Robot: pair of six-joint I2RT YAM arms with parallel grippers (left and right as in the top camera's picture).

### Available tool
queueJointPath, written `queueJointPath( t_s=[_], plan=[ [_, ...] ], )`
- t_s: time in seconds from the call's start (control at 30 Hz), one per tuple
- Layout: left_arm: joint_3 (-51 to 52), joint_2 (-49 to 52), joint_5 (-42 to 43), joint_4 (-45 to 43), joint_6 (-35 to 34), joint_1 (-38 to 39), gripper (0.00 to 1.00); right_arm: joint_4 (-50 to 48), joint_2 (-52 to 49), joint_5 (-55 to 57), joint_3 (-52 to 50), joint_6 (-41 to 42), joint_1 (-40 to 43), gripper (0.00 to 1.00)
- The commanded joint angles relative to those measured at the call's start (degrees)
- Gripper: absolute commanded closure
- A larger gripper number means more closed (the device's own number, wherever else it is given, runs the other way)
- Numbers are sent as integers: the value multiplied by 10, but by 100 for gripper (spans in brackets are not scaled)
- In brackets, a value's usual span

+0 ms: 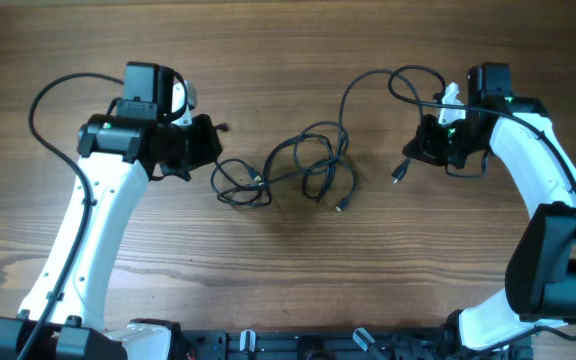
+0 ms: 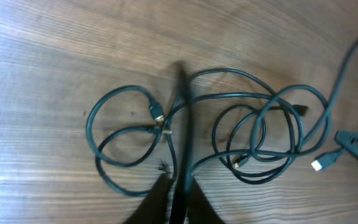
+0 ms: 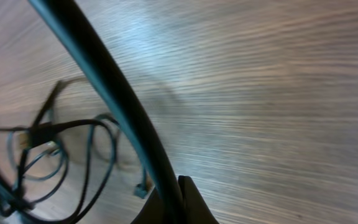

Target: Untangle cables

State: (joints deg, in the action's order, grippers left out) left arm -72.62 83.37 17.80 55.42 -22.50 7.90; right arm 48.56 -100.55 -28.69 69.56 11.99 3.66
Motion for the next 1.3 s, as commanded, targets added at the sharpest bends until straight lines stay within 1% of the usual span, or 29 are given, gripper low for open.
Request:
queueJointPath(
  t_s=[0.0, 0.03, 0.07, 0.13, 0.27, 0.3, 0.33, 0.37, 0.4, 0.43, 0.47, 0.5, 0.53, 0.6, 0.63, 0.67, 0.7, 0.8, 0.9, 0.97, 1.13, 1.2, 1.27],
  plan=[
    [-5, 3, -3, -17, 2, 18, 54, -6, -1, -62, 1, -30, -3, 96],
    [-5, 3, -3, -21, 2, 21, 48, -6, -1, -62, 1, -30, -3, 96],
    [-5, 3, -3, -23, 2, 22, 46, -5, -1, -62, 1, -30, -3, 96],
    [-6, 3, -3, -27, 5, 26, 46, -6, -1, -62, 1, -31, -3, 96],
    [-27, 3, -3, -34, 31, 49, 46, -12, -1, -62, 1, -30, -3, 95],
    [-36, 3, -3, -36, 39, 57, 45, -12, -1, -62, 1, -30, -3, 92],
    [-46, 3, -3, -42, 44, 72, 44, -14, -1, -62, 1, -30, -3, 80],
    [-51, 3, -3, -54, 45, 87, 41, -14, -1, -62, 1, -30, -3, 60],
    [-52, 3, -3, -73, 45, 106, 38, -15, -1, -61, 1, -30, -3, 37],
    [-52, 5, -3, -91, 45, 129, 36, -16, -1, -59, 1, -30, -3, 24],
    [-52, 10, -3, -106, 45, 150, 36, -16, -1, -57, 1, -29, -3, 14],
    [-52, 20, -8, -123, 45, 176, 36, -18, -1, -57, 1, -28, -3, 5],
    [-52, 32, -21, -134, 45, 198, 36, -20, -1, -57, 1, -28, -3, 1],
    [-52, 66, -64, -150, 45, 239, 45, -25, -1, -57, 1, -28, -3, 1],
    [-52, 85, -84, -159, 45, 255, 53, -25, -1, -54, 1, -28, -3, 1],
    [-52, 107, -99, -167, 45, 269, 64, -24, -1, -47, 1, -28, -3, 1],
    [-52, 120, -100, -171, 42, 275, 66, -24, -1, -41, 1, -28, -3, 1],
    [-52, 146, -97, -174, 41, 281, 68, -23, -1, -37, 1, -30, -3, 1],
    [-52, 149, -97, -176, 42, 282, 66, -23, -1, -37, 1, -30, -3, 1],
    [-52, 149, -98, -178, 56, 283, 66, -23, -1, -38, 1, -30, -3, 1],
    [-52, 181, -111, -179, 59, 283, 70, -19, -1, -38, 1, -30, -3, 0],
    [-52, 197, -111, -178, 88, 283, 77, -17, -1, -37, 1, -31, -3, 1],
    [-52, 204, -111, -177, 102, 282, 77, -17, -1, -37, 1, -32, -3, 1]
  ],
)
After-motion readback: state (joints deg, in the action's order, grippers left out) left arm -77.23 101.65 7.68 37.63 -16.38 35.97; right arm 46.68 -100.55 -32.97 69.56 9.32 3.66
